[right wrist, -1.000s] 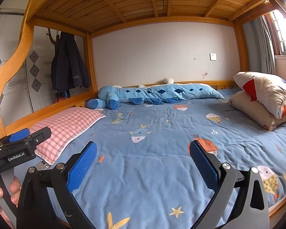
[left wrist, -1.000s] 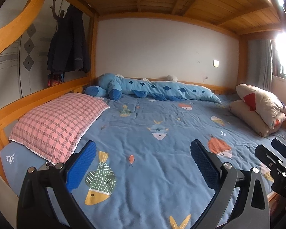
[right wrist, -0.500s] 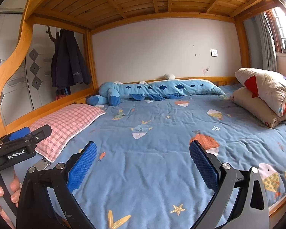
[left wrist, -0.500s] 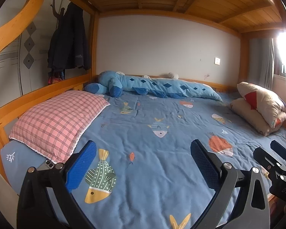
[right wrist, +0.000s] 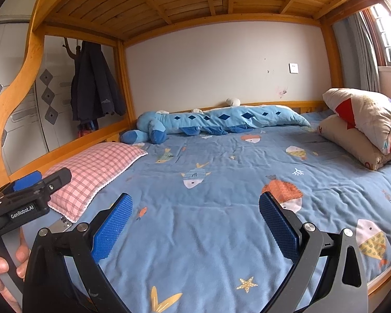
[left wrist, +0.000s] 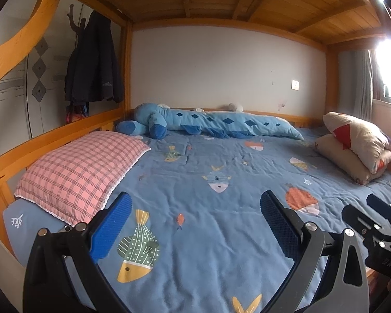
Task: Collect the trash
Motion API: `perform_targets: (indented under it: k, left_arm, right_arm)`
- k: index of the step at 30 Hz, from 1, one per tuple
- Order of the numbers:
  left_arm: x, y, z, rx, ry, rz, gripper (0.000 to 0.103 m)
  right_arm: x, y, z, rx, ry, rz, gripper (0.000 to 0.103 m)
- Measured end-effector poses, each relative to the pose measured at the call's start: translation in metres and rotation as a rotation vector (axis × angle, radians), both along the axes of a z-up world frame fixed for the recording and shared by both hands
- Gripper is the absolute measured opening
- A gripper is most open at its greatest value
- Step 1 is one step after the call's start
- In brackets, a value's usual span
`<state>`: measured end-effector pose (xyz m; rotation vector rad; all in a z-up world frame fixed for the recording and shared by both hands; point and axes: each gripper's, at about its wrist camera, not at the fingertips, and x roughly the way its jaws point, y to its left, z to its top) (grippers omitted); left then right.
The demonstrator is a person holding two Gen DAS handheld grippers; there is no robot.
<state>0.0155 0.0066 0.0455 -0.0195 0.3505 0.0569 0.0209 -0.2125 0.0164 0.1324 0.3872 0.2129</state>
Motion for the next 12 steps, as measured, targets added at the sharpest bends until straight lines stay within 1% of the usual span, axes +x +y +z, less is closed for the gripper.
perform_targets:
  k: [3,6,12]
  left_arm:
    - [-0.0023,-0.0005,0.0018,-0.003,-0.012,-0.006,0.099]
    - [-0.0018,0.0010,0.0030,-0.016,-0.005,-0.007,0.099]
    - [-0.0001,-0.0005,0.0045,0.007,-0.002,0.015,0.099]
  right_arm:
    - [0.0019,-0.0020,-0.0016,0.005,0.015,-0.009,0.094]
    - [0.0017,-0.0036,-0.0015,0.012,0.016,-0.012,0.094]
    - [-0.0001,-0.0025,0.0007,0.003,0.004,-0.013,0.094]
